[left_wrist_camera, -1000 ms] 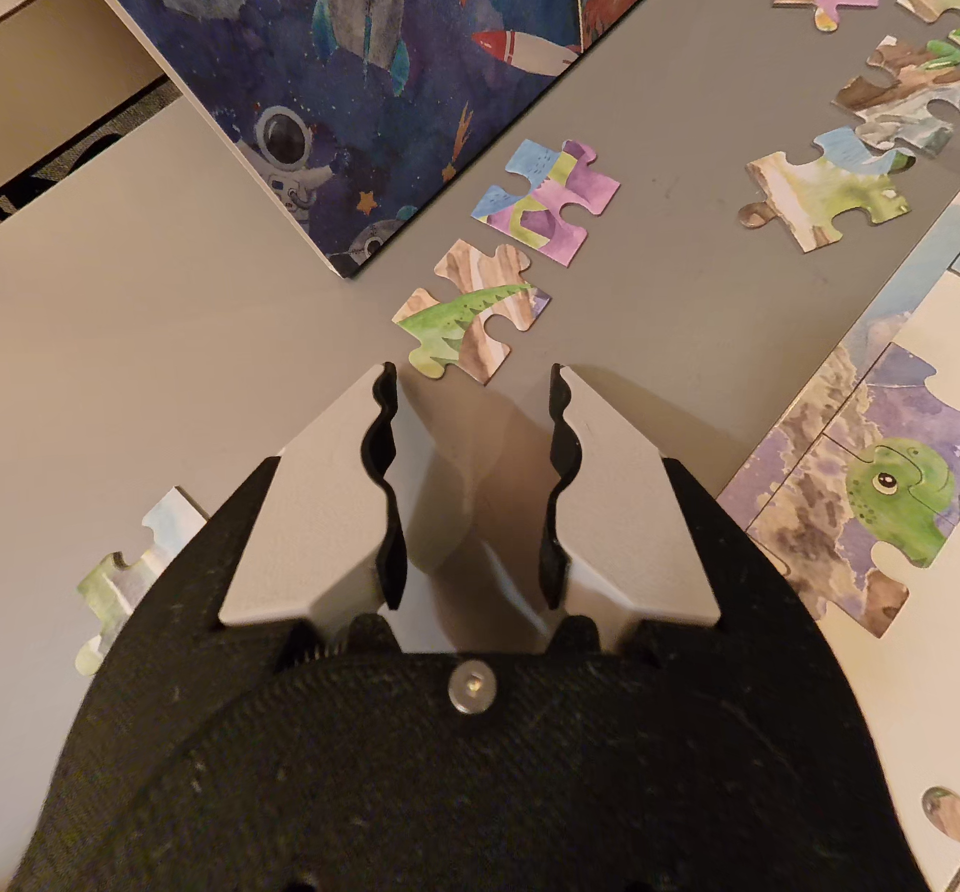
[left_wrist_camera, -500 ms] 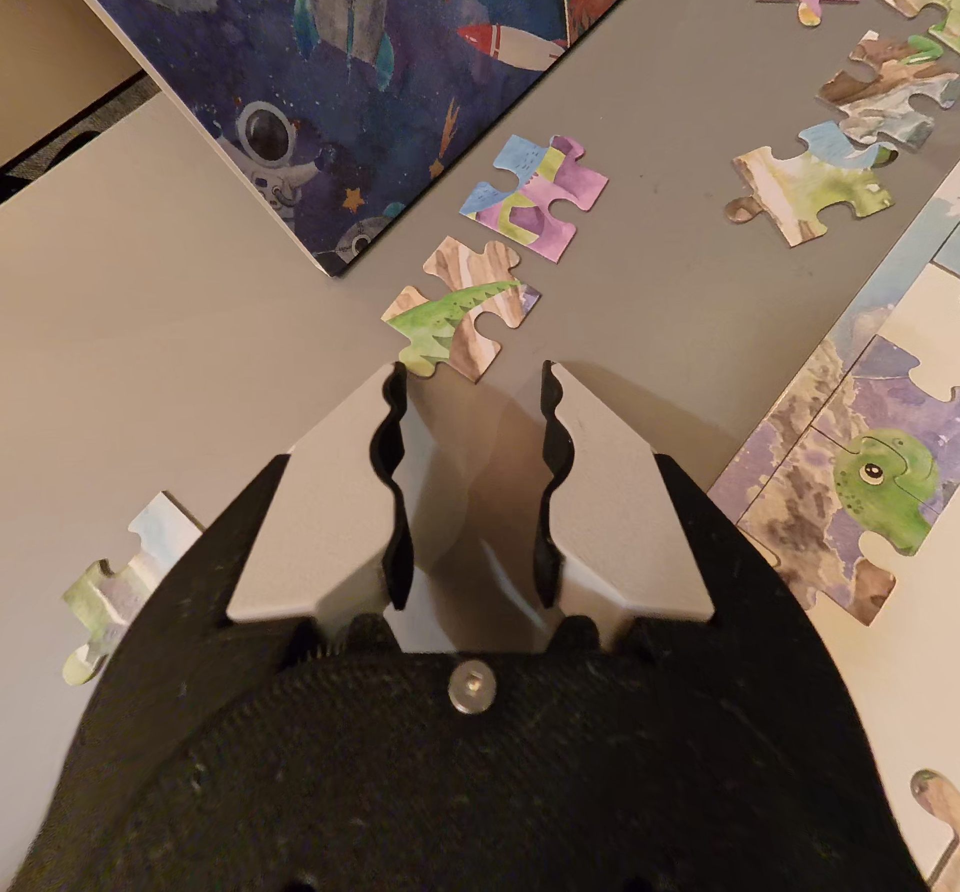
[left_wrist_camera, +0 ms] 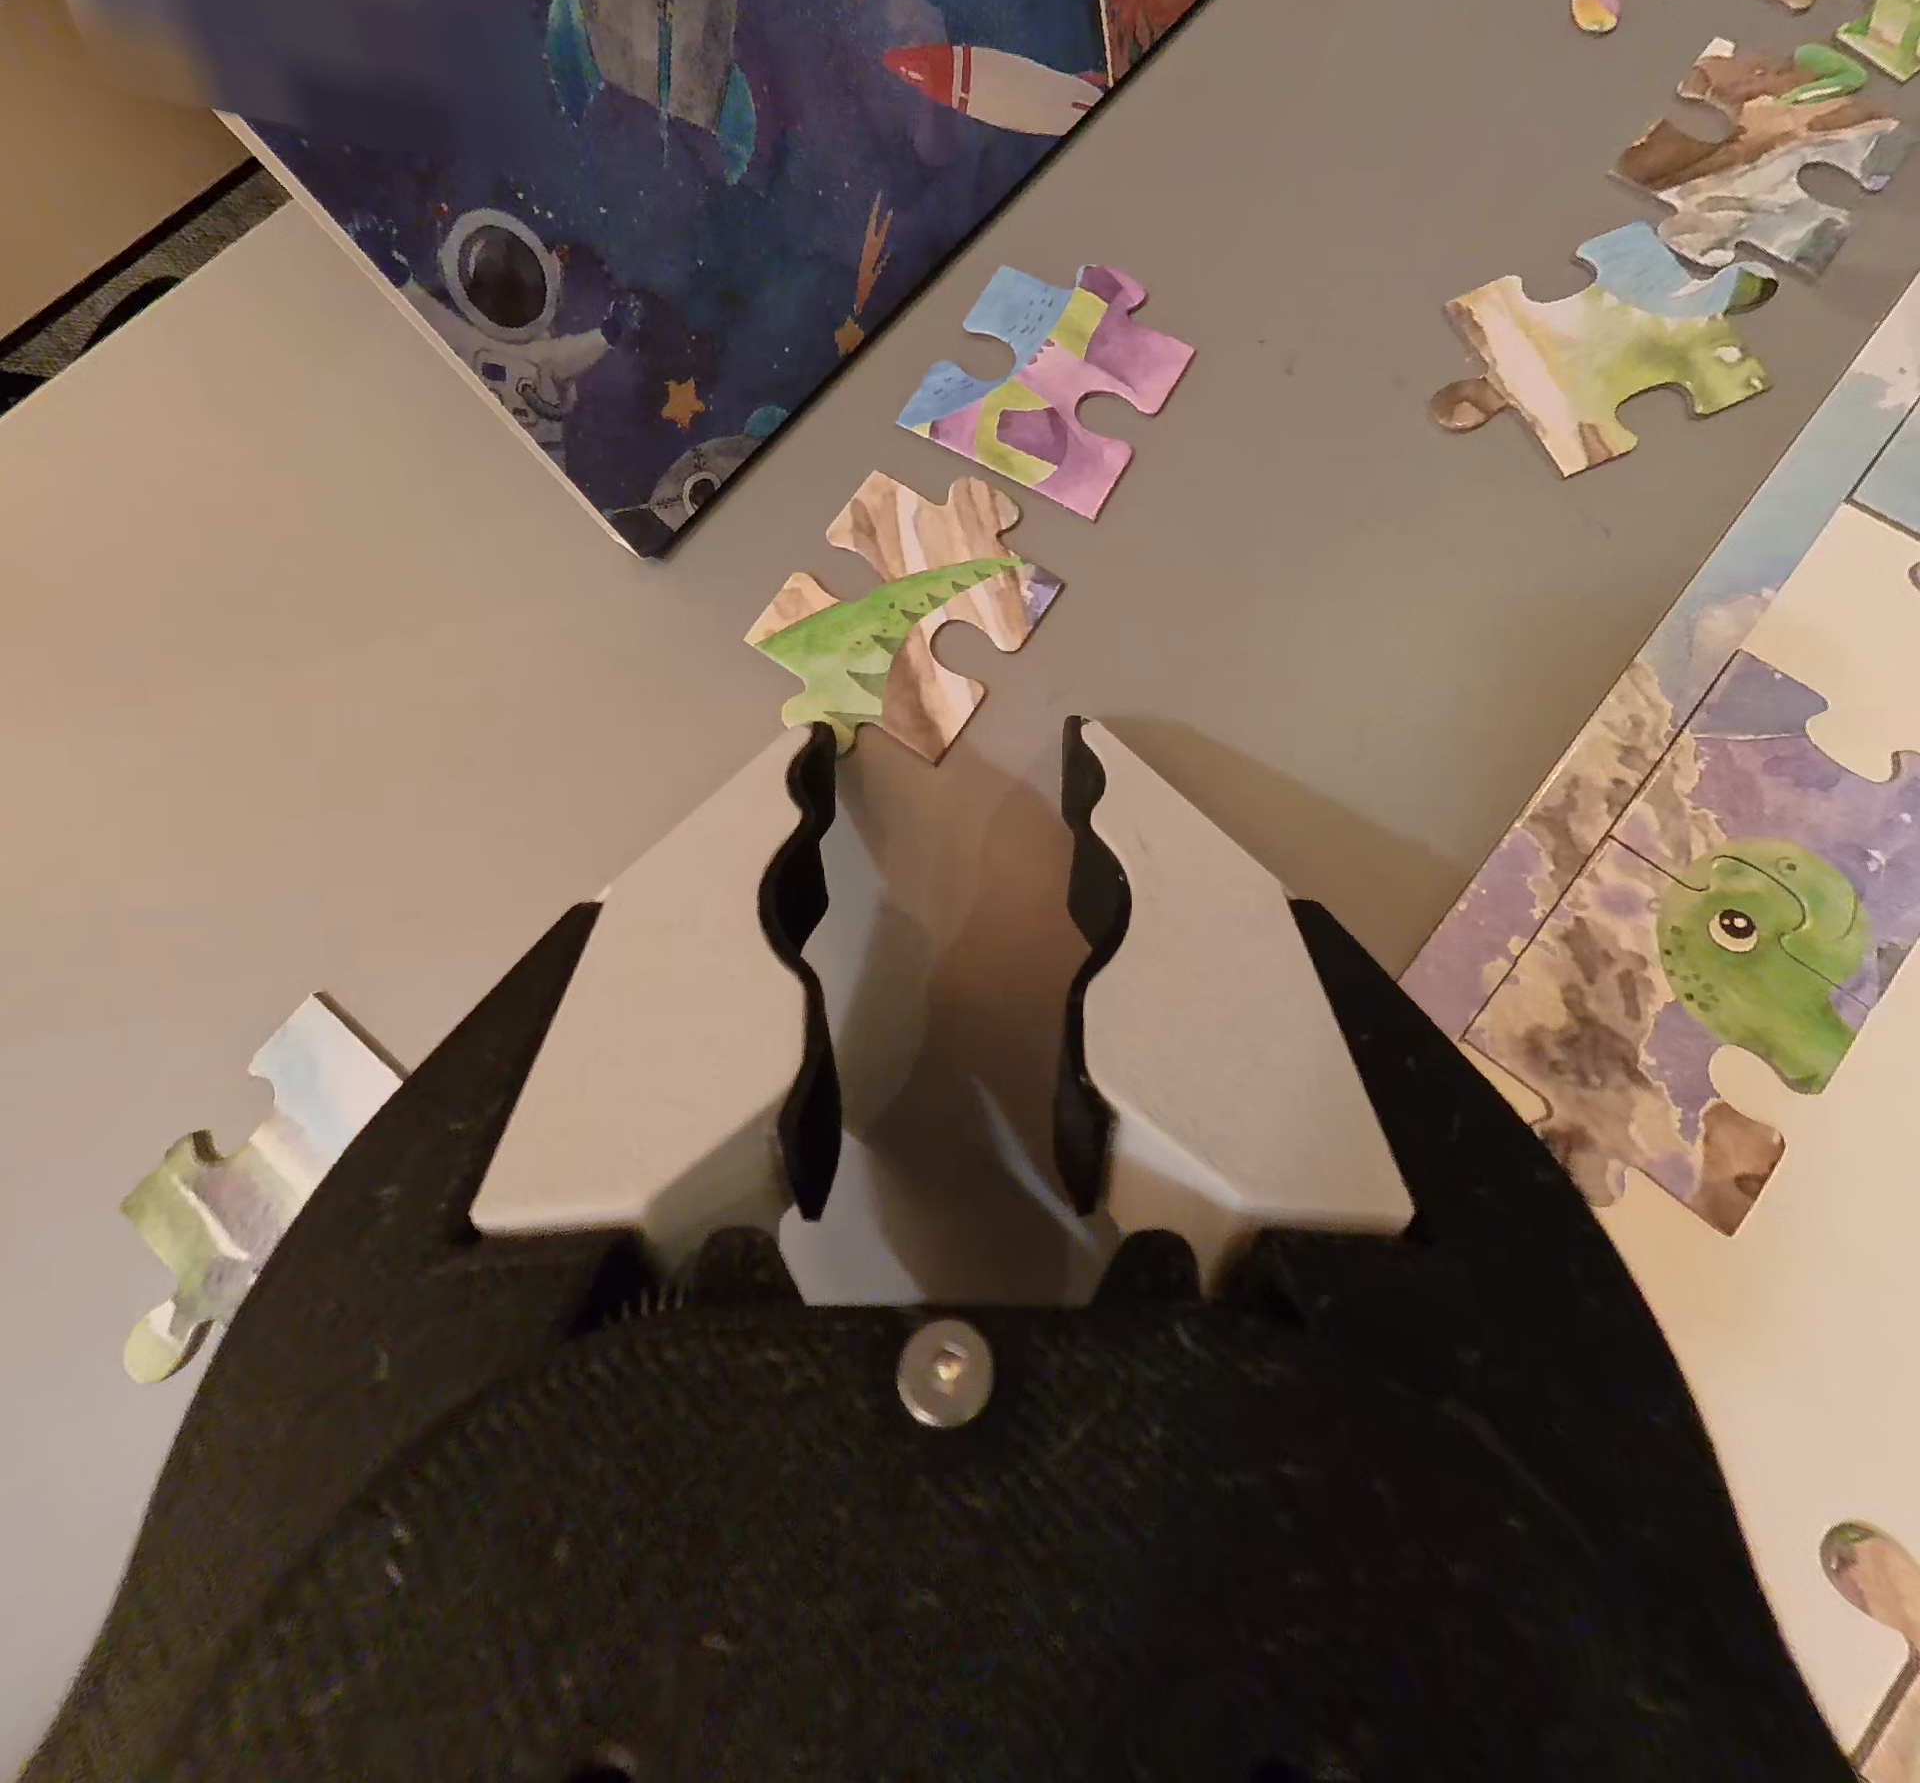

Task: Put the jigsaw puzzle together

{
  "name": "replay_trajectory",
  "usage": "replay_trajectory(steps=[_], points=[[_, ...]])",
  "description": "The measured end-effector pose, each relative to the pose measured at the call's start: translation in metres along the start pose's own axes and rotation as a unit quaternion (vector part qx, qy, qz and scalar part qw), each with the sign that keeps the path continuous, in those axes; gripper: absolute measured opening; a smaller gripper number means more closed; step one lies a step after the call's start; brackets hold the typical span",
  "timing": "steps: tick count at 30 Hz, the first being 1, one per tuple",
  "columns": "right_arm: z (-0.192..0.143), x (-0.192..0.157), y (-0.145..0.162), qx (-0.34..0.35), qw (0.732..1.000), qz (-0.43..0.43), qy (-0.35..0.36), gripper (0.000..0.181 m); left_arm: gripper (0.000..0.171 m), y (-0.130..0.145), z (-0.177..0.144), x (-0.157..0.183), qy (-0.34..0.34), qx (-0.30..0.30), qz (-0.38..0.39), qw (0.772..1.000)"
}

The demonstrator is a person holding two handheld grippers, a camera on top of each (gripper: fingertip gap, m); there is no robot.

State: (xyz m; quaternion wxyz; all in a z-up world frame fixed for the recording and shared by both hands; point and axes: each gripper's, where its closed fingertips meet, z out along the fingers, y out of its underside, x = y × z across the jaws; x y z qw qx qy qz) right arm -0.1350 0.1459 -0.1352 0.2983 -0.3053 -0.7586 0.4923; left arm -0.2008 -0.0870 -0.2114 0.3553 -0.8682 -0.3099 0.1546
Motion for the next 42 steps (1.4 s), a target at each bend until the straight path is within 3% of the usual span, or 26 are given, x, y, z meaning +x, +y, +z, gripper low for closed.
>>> replay_trajectory(steps=[42], points=[[0.0013, -0.003, 0.0003, -0.003, 1.0, -0.005, -0.003, 0.026, 0.035, 0.0003, -0.0001, 0.003, 0.001, -0.001, 0.011, 1.0]])
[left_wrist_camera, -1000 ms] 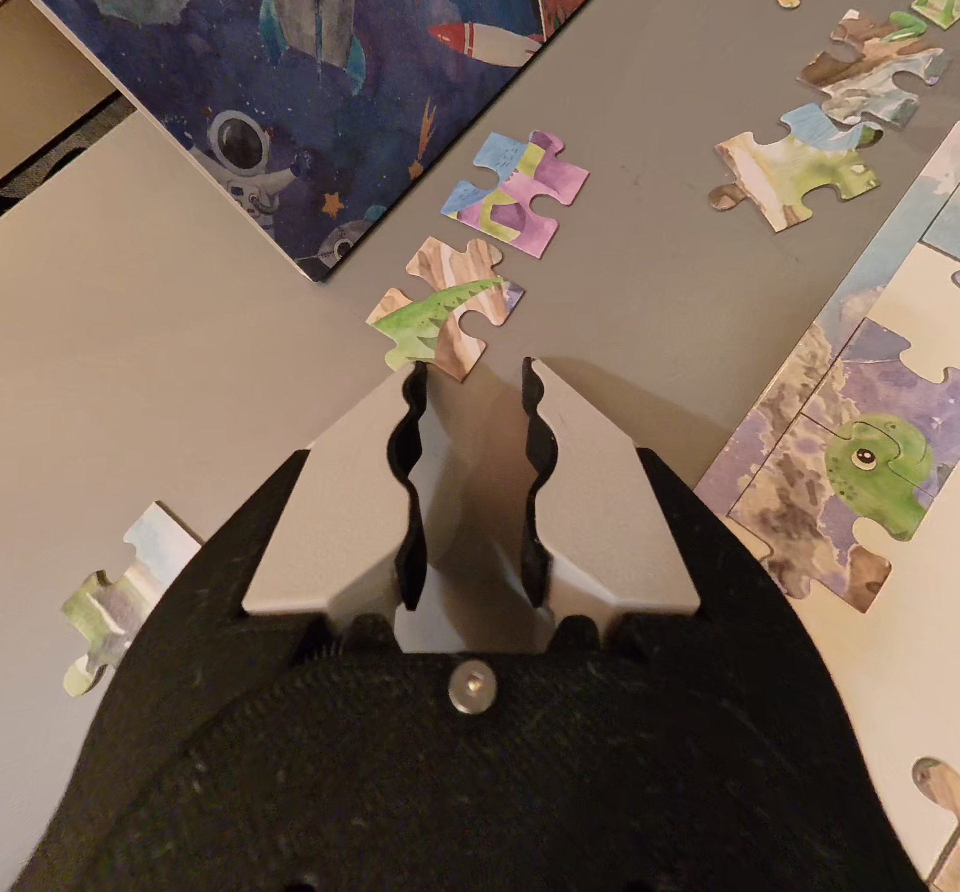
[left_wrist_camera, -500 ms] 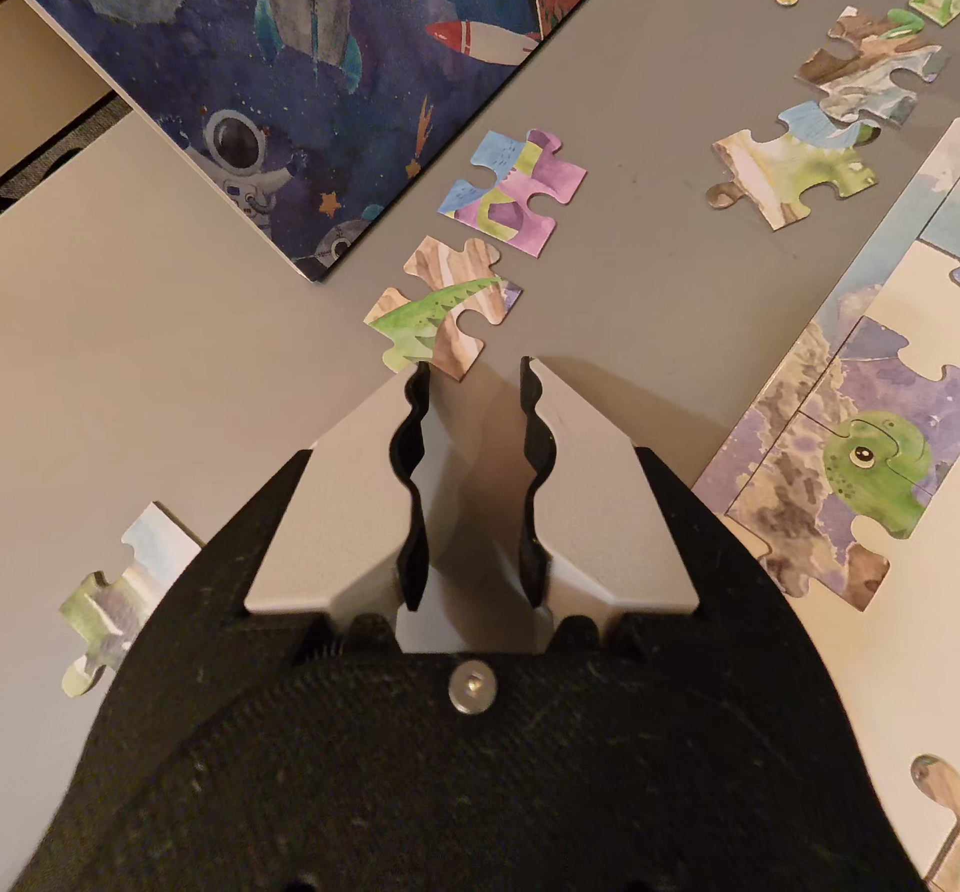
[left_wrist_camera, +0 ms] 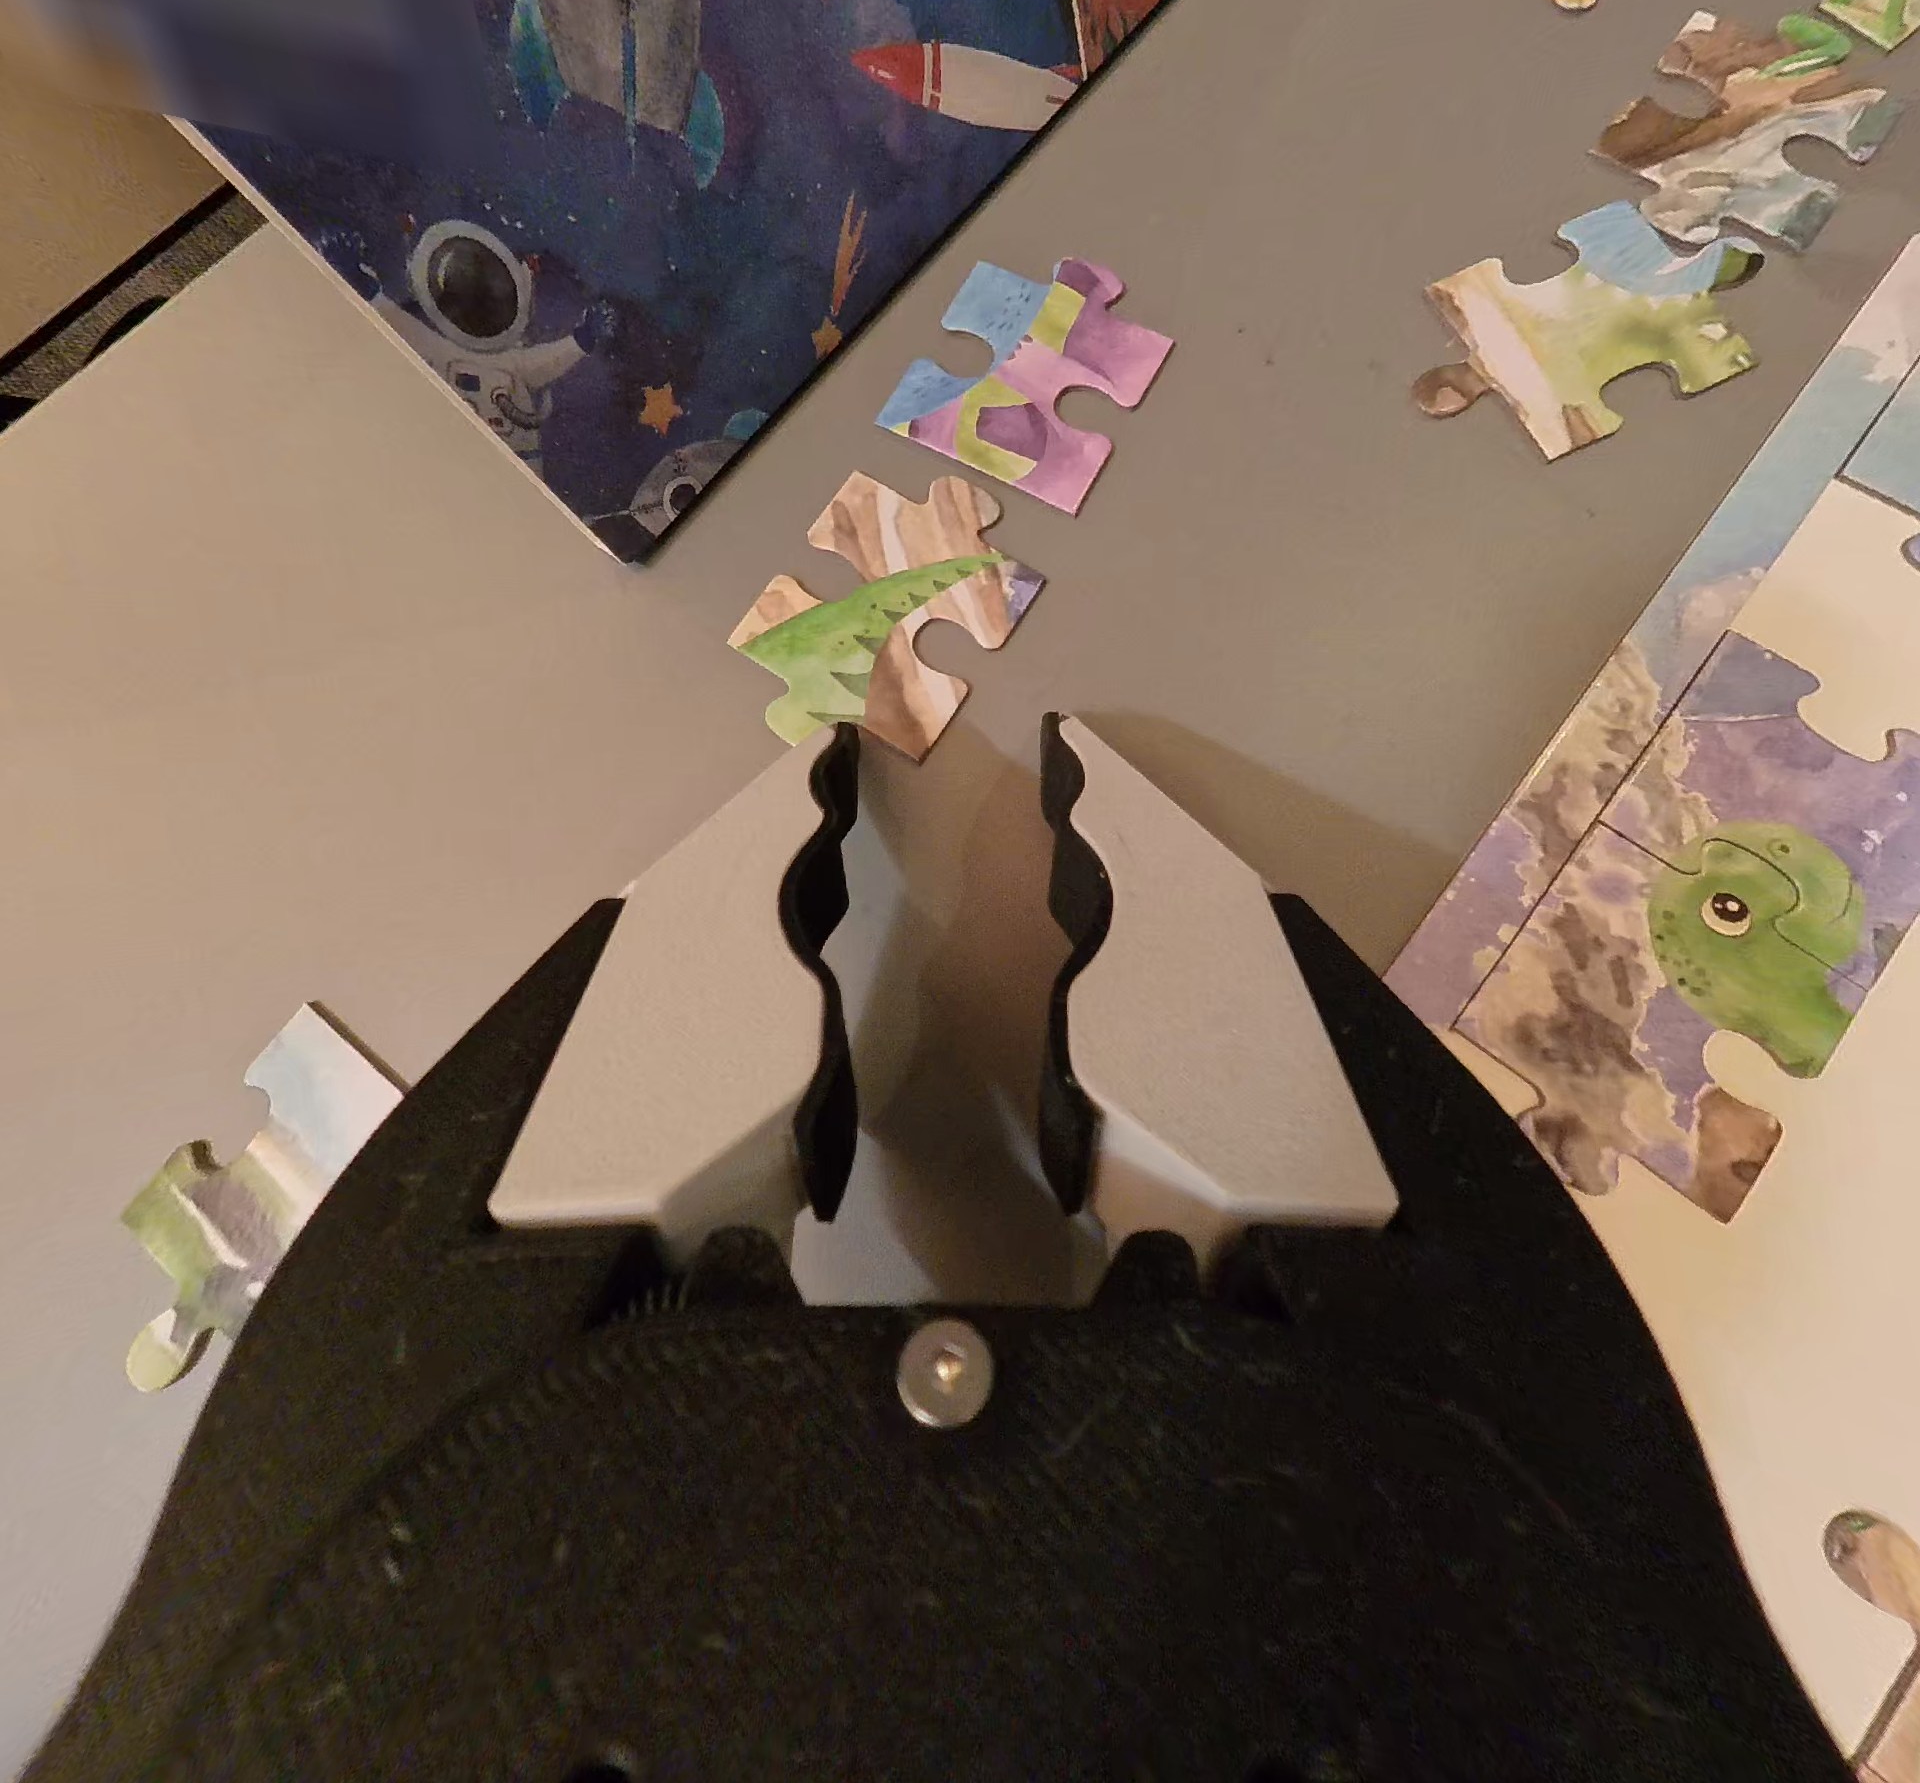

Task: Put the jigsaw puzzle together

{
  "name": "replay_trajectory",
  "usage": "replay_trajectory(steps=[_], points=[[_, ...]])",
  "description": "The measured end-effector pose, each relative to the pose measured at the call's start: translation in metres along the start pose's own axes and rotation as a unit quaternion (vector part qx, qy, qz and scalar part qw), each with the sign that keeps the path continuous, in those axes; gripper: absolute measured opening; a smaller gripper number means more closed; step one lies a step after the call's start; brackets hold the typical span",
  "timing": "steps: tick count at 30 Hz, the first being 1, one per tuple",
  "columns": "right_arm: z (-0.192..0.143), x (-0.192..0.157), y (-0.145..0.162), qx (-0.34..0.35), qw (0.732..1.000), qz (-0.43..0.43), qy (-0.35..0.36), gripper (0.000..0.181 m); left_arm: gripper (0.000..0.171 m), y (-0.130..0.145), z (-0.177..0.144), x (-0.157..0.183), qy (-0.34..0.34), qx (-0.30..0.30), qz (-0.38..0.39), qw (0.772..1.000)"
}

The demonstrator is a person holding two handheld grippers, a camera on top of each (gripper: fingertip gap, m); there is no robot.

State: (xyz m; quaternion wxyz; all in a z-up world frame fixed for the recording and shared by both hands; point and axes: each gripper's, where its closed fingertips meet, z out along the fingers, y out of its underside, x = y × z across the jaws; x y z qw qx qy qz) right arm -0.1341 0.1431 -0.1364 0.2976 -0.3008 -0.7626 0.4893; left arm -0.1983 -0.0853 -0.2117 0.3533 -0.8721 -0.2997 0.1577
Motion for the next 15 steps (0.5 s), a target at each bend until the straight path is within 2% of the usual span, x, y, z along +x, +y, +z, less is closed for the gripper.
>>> replay_trajectory(steps=[15], points=[[0.0015, -0.0011, 0.0013, -0.002, 1.0, 0.001, -0.002, 0.026, 0.036, 0.0, -0.0001, -0.0003, 0.0, 0.0, 0.0, 1.0]])
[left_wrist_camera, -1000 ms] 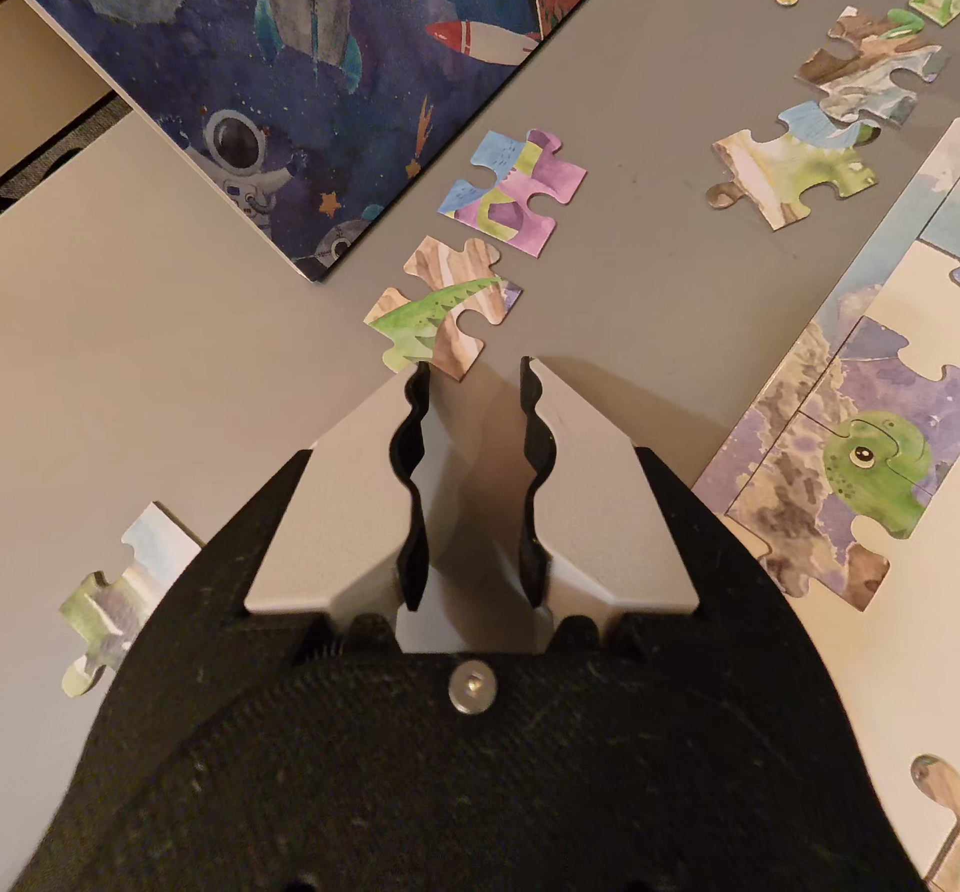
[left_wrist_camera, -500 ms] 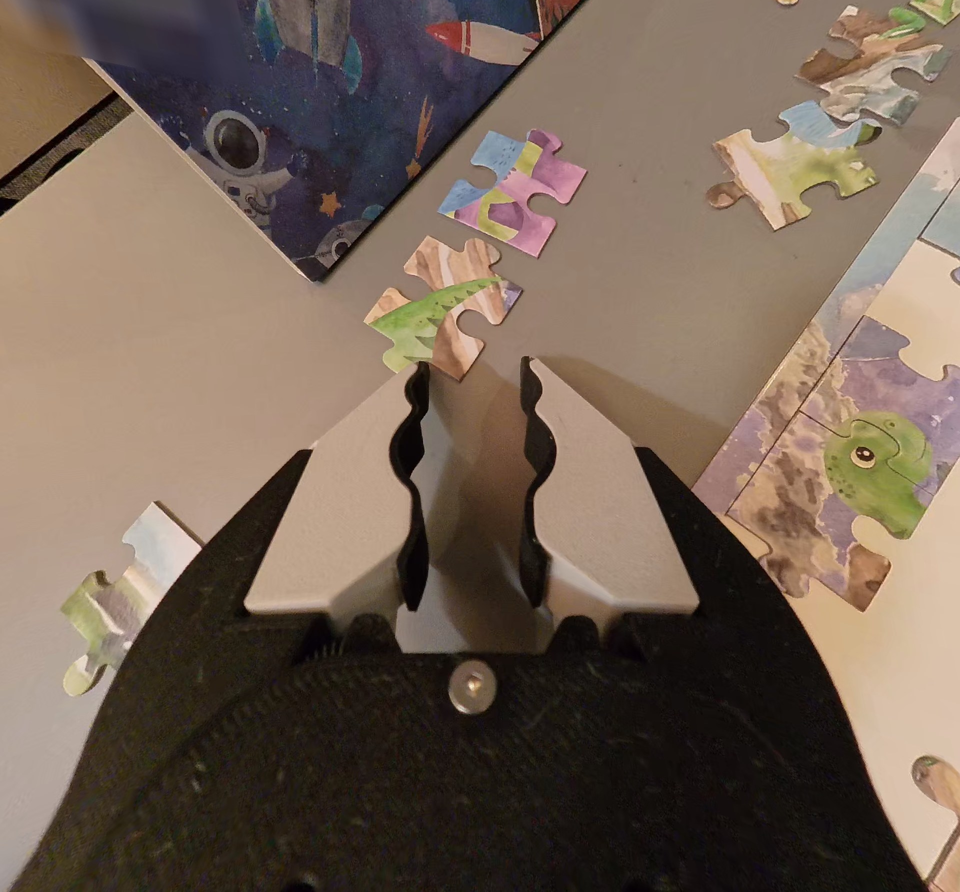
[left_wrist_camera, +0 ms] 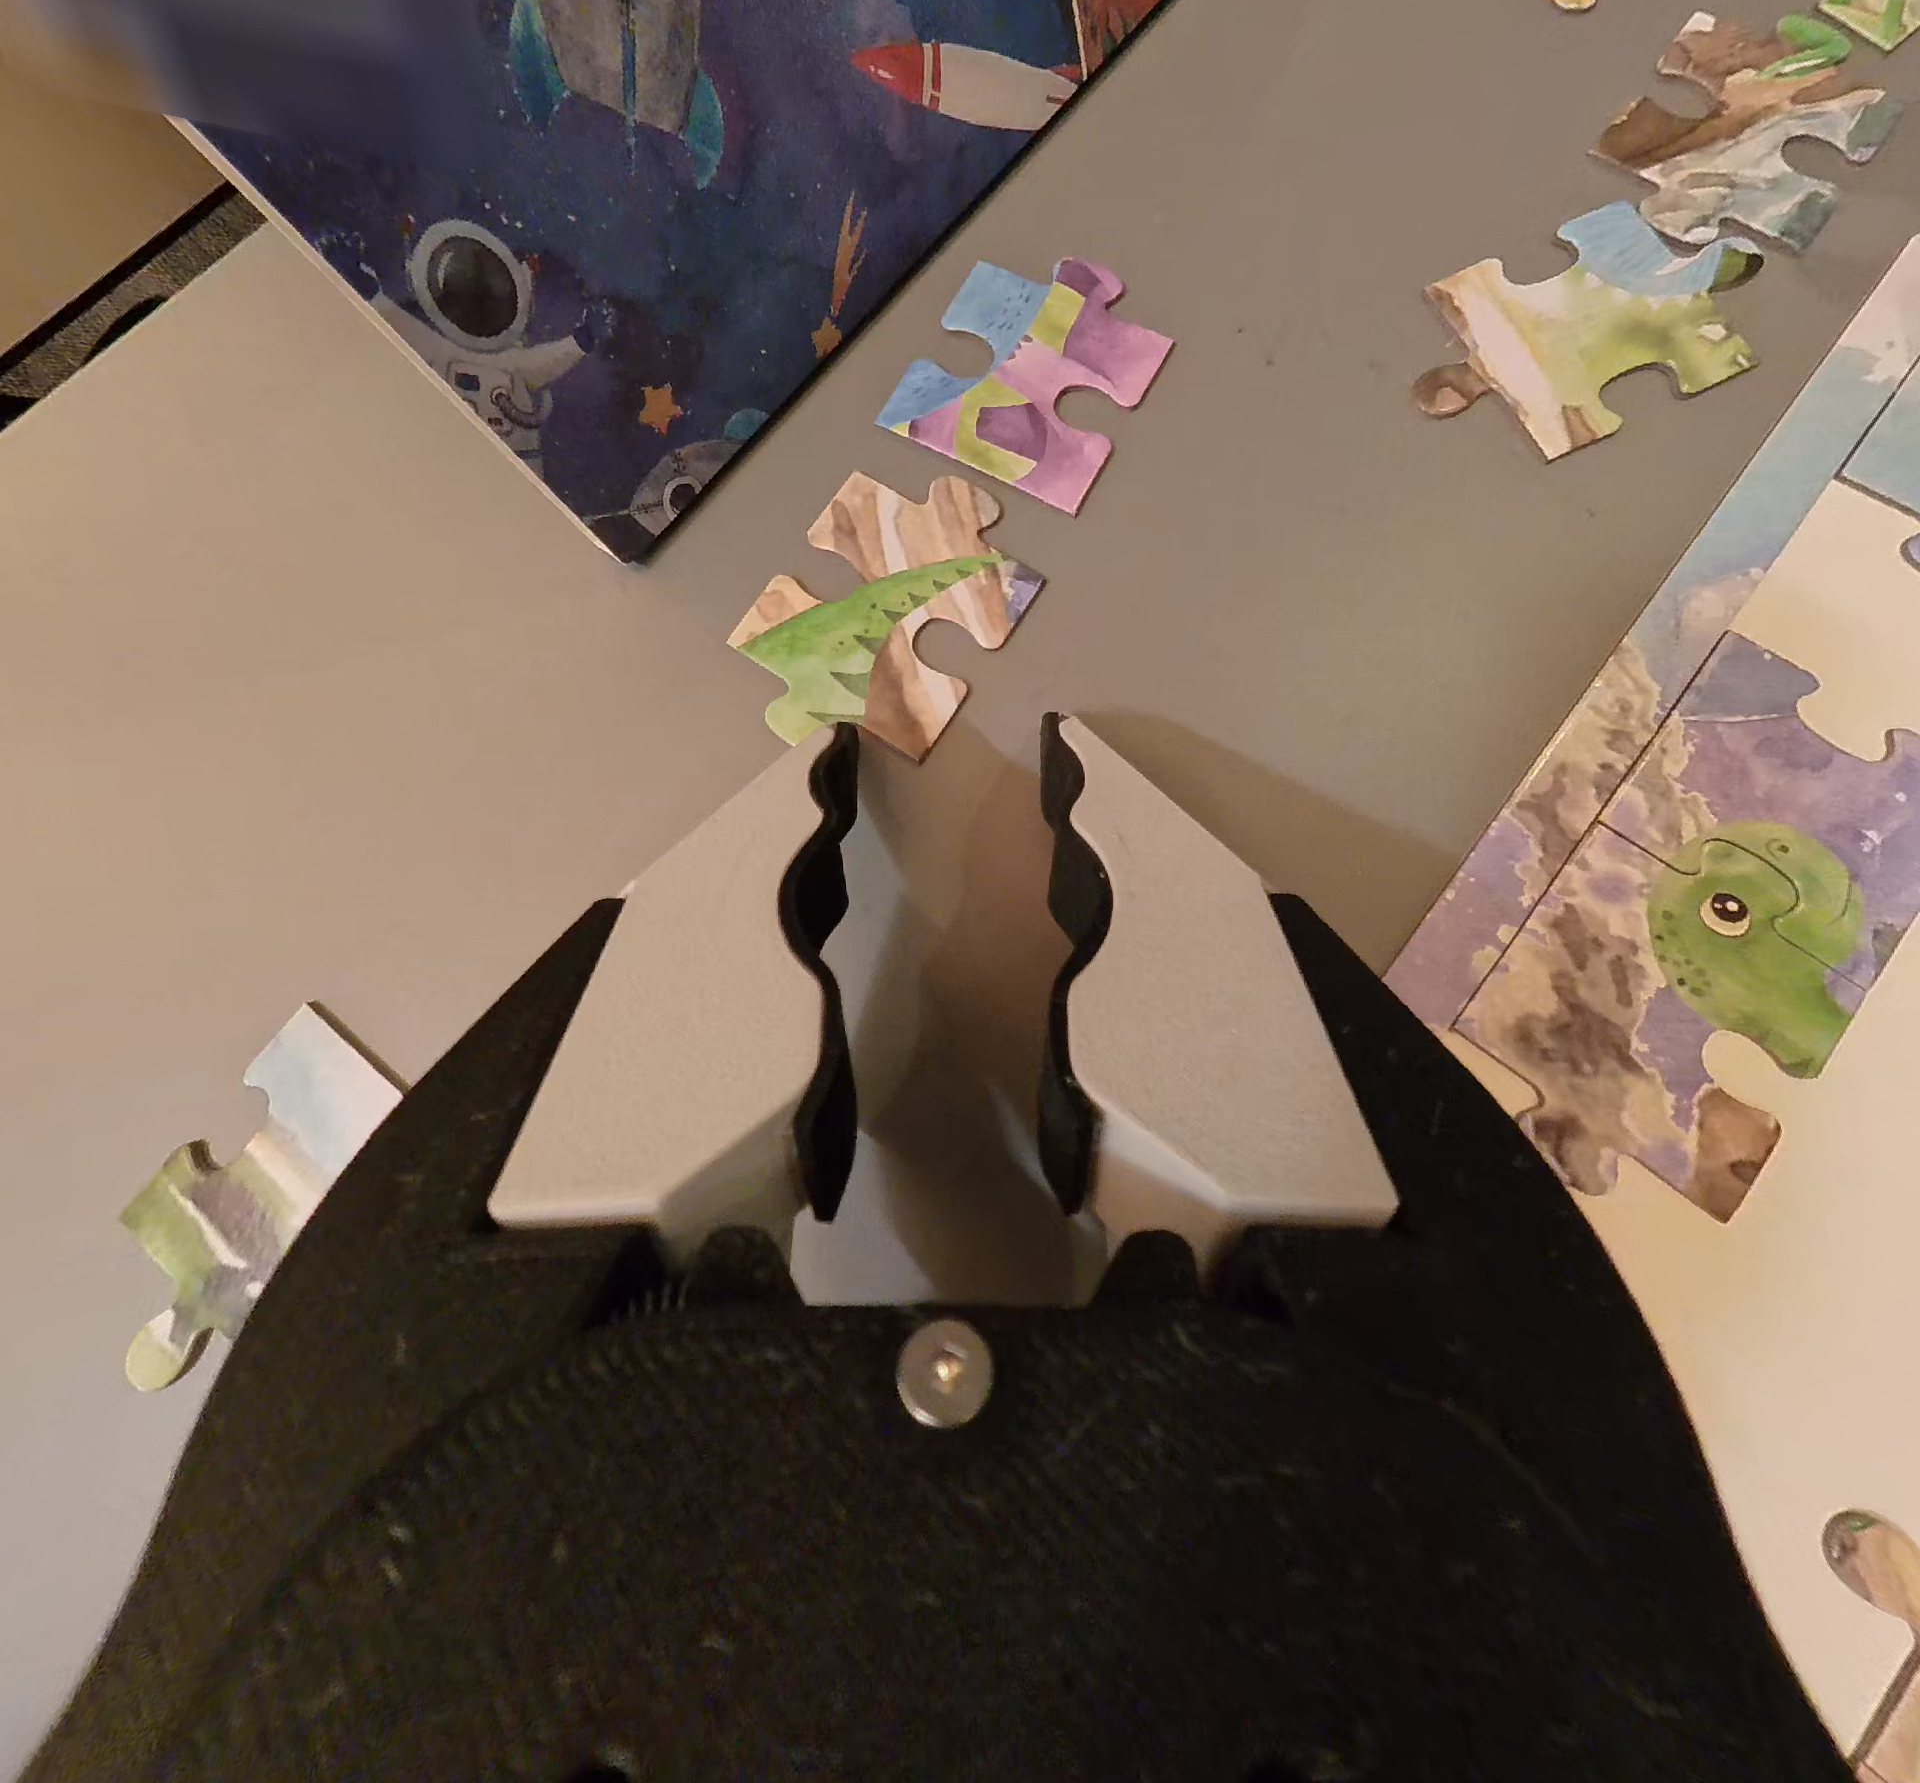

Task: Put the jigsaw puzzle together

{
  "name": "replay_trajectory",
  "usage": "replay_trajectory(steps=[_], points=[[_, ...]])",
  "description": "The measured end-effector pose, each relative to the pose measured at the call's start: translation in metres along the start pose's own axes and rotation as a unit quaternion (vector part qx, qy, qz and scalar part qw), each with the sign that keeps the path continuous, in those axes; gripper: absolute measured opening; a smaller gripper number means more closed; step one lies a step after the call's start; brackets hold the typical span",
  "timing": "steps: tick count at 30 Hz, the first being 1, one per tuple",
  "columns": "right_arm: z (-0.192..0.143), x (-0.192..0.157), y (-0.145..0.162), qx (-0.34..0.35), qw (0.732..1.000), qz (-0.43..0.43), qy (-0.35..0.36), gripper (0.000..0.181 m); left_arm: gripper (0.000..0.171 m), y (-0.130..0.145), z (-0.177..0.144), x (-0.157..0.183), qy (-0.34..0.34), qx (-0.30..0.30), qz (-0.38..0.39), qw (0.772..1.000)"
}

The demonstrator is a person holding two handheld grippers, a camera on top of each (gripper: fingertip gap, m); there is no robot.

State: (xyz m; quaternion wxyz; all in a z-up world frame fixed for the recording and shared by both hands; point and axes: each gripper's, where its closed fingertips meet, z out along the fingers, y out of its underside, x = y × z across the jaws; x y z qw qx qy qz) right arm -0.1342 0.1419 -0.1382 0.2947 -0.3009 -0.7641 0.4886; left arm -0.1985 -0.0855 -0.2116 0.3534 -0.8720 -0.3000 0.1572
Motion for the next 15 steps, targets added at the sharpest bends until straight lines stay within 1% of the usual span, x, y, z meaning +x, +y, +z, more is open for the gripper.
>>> replay_trajectory(steps=[5, 8, 12, 13, 15], points=[[0.0, 0.0, 0.0, 0.0, 1.0, 0.001, -0.001, 0.026, 0.032, -0.002, -0.002, 0.0, -0.006, 0.01, 0.007, 1.0], [0.0, -0.001, 0.0, 0.0, 1.0, 0.0, -0.001, 0.026, 0.034, -0.005, -0.004, -0.001, -0.013, 0.02, 0.012, 1.0], [0.001, -0.001, 0.0, -0.001, 1.0, 0.0, -0.003, 0.026, 0.051, -0.006, 0.0, -0.012, -0.025, 0.014, -0.017, 0.999], [0.001, -0.001, 0.0, -0.001, 1.0, 0.0, -0.003, 0.026, 0.055, -0.007, 0.001, -0.014, -0.018, 0.016, -0.028, 0.999], [0.001, -0.001, 0.0, -0.001, 1.0, 0.0, -0.003, 0.026, 0.058, -0.009, 0.003, -0.013, 0.015, 0.018, -0.054, 0.998]])
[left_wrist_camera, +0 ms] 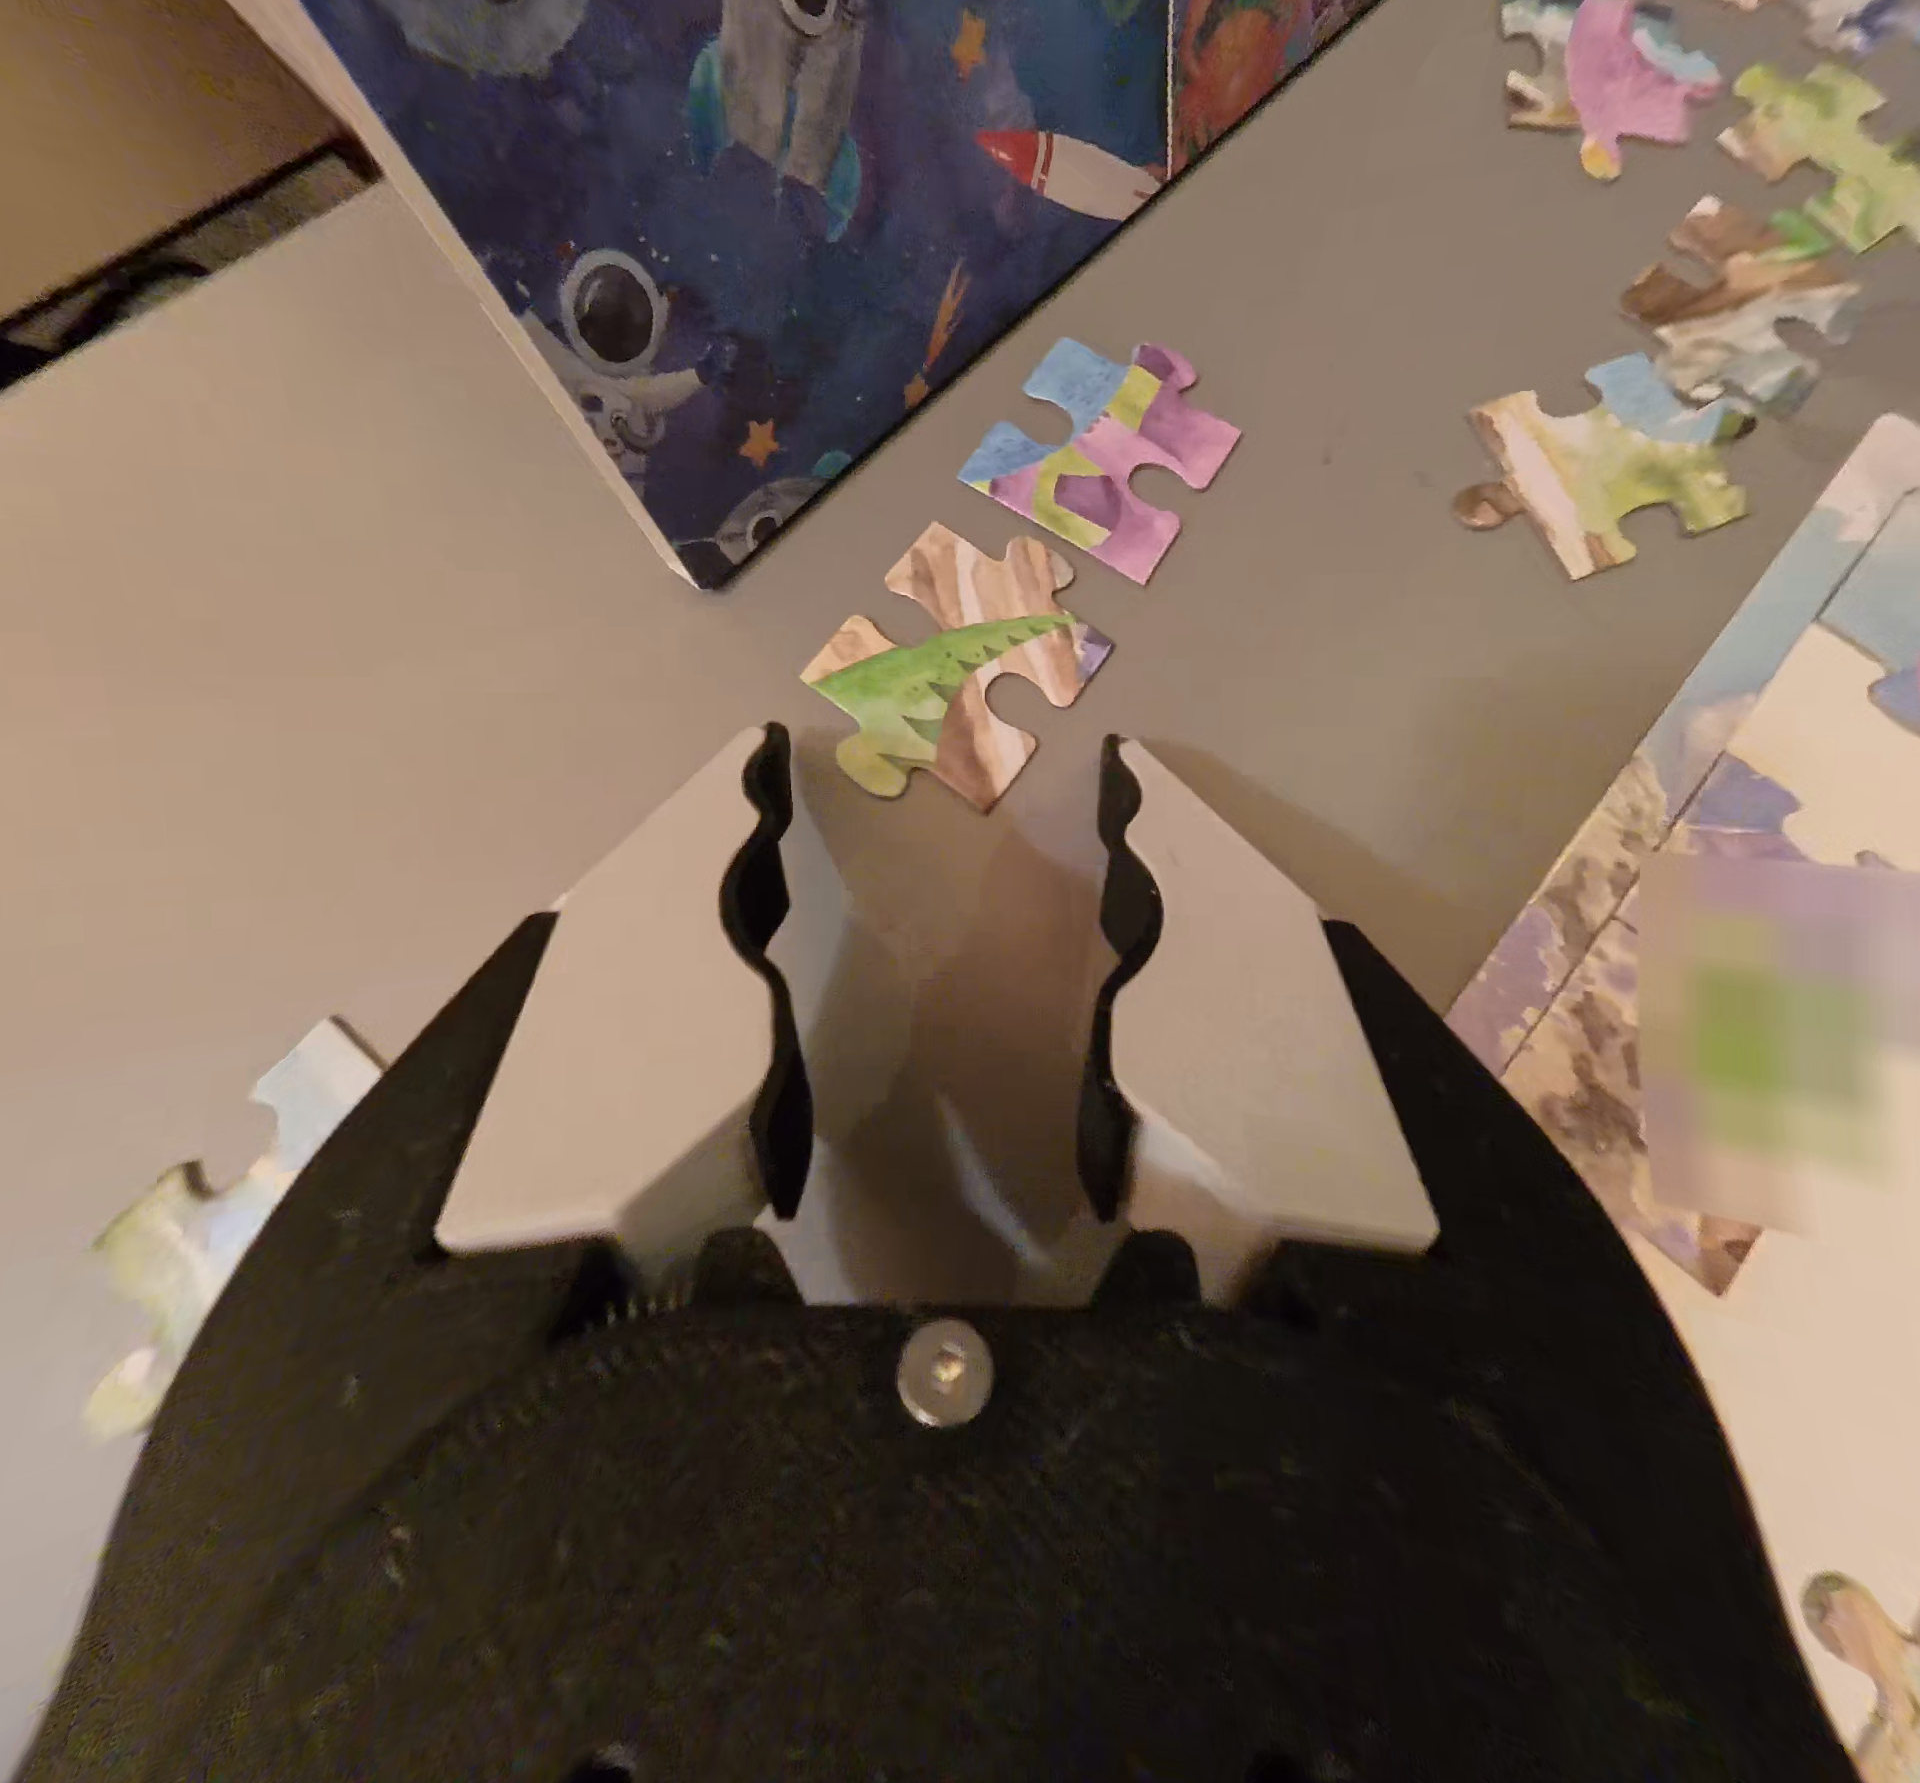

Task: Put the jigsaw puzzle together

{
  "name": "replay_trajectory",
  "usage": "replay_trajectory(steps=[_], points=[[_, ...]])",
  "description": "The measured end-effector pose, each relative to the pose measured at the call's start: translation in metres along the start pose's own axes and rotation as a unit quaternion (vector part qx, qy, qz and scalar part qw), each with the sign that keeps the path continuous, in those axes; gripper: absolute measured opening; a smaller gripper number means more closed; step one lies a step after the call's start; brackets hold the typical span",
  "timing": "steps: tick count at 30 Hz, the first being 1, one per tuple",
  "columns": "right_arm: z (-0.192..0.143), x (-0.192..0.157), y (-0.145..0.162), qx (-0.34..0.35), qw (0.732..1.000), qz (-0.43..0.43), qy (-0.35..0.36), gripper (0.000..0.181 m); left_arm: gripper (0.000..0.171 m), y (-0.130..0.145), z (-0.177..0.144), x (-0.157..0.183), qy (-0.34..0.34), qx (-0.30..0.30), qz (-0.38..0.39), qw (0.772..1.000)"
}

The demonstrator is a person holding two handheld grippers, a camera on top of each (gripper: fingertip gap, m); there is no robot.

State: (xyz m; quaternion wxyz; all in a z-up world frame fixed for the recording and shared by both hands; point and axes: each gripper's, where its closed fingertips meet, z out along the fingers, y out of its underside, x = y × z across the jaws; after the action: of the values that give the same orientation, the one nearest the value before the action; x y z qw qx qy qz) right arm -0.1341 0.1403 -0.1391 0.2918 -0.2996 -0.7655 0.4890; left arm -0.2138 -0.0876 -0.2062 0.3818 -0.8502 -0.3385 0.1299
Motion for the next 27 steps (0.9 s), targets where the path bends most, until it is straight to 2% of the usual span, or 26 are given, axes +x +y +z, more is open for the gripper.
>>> replay_trajectory(steps=[2, 5, 7, 9, 14, 15, 16, 17, 23, 25, 27], points=[[0.0, 0.0001, 0.0, 0.0, 1.0, -0.001, 0.001, 0.025, 0.057, 0.0016, 0.0015, 0.0029, 0.038, -0.007, -0.027, 0.999], [0.0004, 0.0004, 0.0007, 0.0, 1.0, 0.002, 0.0, 0.026, 0.053, 0.0, 0.0011, 0.0025, 0.054, -0.002, -0.044, 0.998], [0.0012, 0.0004, 0.0019, -0.002, 1.0, 0.003, -0.001, 0.026, 0.047, 0.0007, 0.0015, 0.0022, 0.047, -0.005, -0.038, 0.998], [0.002, 0.0002, 0.0031, -0.004, 1.0, 0.003, -0.001, 0.026, 0.033, 0.002, 0.0026, 0.0039, 0.036, -0.011, -0.018, 0.999], [0.0018, -0.0004, 0.0027, -0.004, 1.0, 0.001, -0.001, 0.025, 0.028, 0.0024, 0.0027, 0.0072, 0.016, -0.012, 0.02, 1.0], [0.0015, -0.0004, 0.0023, -0.004, 1.0, 0.001, -0.001, 0.025, 0.02, 0.0022, 0.0023, 0.0083, 0.017, -0.011, 0.024, 1.0], [0.0011, -0.0003, 0.0019, -0.003, 1.0, 0.0, -0.001, 0.025, 0.002, 0.0019, 0.0017, 0.0088, 0.017, -0.009, 0.026, 0.999], [0.0008, -0.0002, 0.0015, -0.002, 1.0, 0.0, 0.0, 0.025, 0.001, 0.0018, 0.0017, 0.0081, 0.012, -0.009, 0.028, 1.0], [-0.0001, -0.001, -0.0001, 0.0, 1.0, -0.003, 0.0, 0.025, 0.013, 0.0018, 0.0017, 0.009, 0.003, -0.008, 0.042, 0.999], [0.0002, -0.0015, 0.0002, -0.002, 1.0, -0.004, 0.0, 0.025, 0.022, 0.0013, 0.0014, 0.0078, -0.002, -0.006, 0.042, 0.999], [0.0006, -0.0017, 0.0006, -0.003, 1.0, -0.005, -0.001, 0.025, 0.04, -0.0011, -0.0005, 0.0024, -0.017, 0.003, 0.032, 0.999]])
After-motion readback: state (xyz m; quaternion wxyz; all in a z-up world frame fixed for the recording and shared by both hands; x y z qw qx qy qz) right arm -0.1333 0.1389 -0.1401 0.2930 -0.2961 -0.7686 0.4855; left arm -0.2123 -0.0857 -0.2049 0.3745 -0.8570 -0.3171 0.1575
